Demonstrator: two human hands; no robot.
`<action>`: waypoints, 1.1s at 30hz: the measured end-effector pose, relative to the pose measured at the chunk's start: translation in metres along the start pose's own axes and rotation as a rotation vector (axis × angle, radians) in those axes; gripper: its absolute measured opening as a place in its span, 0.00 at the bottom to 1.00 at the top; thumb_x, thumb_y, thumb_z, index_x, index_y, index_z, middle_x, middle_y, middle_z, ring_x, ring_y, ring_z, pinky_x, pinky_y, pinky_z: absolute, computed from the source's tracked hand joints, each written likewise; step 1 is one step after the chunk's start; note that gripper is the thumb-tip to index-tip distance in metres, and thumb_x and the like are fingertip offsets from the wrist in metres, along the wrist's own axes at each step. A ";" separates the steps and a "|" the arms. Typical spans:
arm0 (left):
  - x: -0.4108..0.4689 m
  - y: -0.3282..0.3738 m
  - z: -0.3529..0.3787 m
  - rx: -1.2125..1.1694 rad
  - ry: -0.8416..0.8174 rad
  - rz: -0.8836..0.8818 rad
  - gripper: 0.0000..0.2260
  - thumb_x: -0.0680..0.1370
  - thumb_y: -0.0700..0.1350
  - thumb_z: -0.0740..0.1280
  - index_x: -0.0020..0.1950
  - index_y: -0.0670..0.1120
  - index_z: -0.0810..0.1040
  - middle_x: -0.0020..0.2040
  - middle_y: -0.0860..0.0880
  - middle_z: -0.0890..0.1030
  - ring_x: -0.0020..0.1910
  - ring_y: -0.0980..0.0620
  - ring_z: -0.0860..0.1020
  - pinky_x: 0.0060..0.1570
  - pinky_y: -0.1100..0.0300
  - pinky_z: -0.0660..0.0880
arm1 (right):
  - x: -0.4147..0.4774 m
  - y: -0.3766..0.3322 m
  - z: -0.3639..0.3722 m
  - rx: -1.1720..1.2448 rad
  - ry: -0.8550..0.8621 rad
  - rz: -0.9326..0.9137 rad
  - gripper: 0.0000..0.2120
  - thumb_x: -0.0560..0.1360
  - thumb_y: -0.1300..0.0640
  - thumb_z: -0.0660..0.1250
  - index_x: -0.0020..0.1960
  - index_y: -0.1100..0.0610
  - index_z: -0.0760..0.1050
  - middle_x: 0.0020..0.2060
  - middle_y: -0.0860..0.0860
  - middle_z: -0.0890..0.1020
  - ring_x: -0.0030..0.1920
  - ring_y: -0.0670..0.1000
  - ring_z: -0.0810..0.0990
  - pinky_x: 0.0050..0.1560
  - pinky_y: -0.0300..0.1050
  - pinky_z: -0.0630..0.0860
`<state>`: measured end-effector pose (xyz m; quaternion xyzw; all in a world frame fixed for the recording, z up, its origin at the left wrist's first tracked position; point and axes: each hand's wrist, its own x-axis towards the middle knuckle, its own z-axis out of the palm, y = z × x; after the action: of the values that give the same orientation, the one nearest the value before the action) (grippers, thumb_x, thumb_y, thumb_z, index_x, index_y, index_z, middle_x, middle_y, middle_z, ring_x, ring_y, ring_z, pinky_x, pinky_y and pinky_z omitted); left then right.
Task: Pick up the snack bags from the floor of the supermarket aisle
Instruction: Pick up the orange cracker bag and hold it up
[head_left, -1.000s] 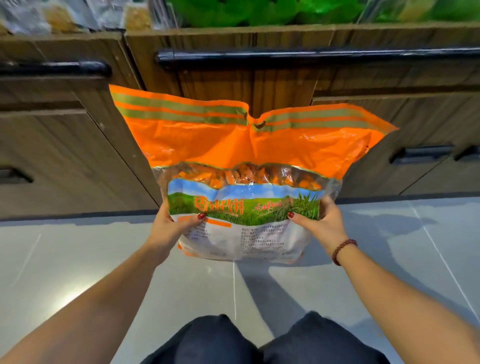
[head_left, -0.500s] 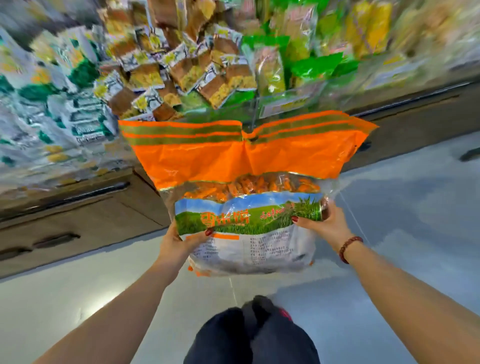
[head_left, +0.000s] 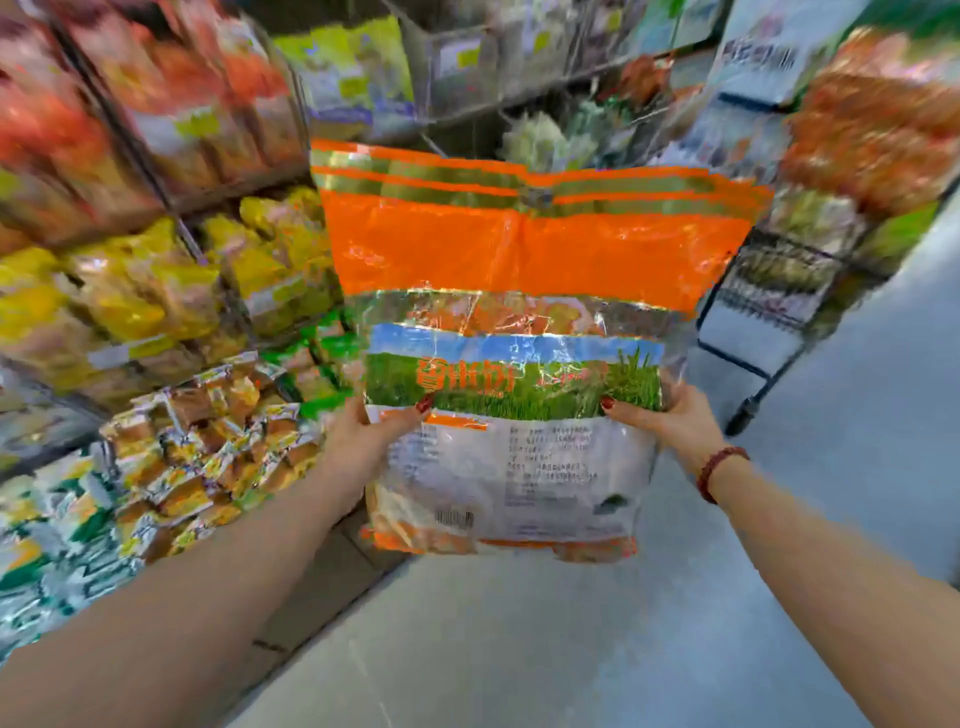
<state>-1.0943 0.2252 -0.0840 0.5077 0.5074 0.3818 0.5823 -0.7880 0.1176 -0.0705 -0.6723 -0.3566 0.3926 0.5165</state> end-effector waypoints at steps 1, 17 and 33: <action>0.005 0.027 0.017 -0.014 -0.014 0.039 0.11 0.69 0.37 0.75 0.47 0.47 0.78 0.38 0.54 0.85 0.41 0.52 0.82 0.43 0.59 0.80 | 0.003 -0.023 -0.017 0.004 0.032 -0.037 0.12 0.67 0.66 0.75 0.50 0.58 0.79 0.36 0.41 0.84 0.37 0.39 0.82 0.39 0.31 0.78; 0.074 0.258 0.229 -0.068 -0.231 0.367 0.16 0.70 0.46 0.76 0.55 0.47 0.78 0.50 0.47 0.84 0.47 0.47 0.84 0.52 0.48 0.80 | 0.049 -0.202 -0.210 0.125 0.496 -0.414 0.16 0.69 0.57 0.76 0.51 0.52 0.71 0.41 0.38 0.76 0.41 0.36 0.75 0.37 0.29 0.70; 0.292 0.332 0.401 -0.046 -0.497 0.423 0.19 0.70 0.48 0.76 0.59 0.47 0.77 0.49 0.49 0.84 0.47 0.48 0.83 0.51 0.48 0.79 | 0.233 -0.239 -0.303 0.124 0.777 -0.362 0.18 0.67 0.57 0.77 0.56 0.55 0.79 0.44 0.48 0.85 0.42 0.45 0.84 0.43 0.40 0.78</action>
<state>-0.6221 0.4880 0.1694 0.6663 0.2243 0.3699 0.6074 -0.4318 0.2486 0.1730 -0.6646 -0.2236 0.0341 0.7122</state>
